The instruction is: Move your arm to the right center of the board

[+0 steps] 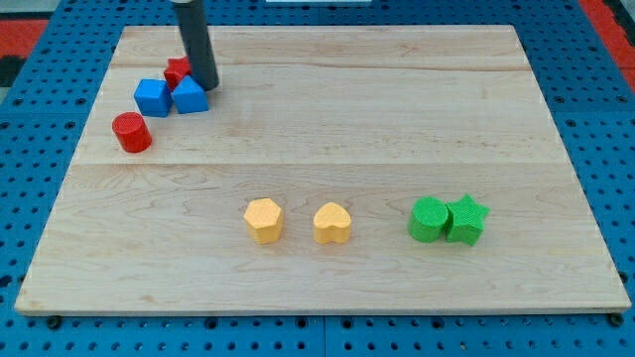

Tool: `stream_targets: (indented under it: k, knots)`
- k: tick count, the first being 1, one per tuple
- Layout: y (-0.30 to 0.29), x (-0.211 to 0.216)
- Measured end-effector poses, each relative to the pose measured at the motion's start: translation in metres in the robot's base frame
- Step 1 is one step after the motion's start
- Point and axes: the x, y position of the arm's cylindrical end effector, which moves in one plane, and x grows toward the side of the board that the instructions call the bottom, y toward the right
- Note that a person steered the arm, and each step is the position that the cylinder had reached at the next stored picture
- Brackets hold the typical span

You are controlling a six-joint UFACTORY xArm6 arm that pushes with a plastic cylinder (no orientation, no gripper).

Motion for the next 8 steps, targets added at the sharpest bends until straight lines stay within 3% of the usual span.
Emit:
stream_targets:
  k: [1, 4, 6, 8]
  knots:
    - [-0.006, 0.0]
    - [0.098, 0.037]
    - [0.12, 0.051]
    - [0.263, 0.128]
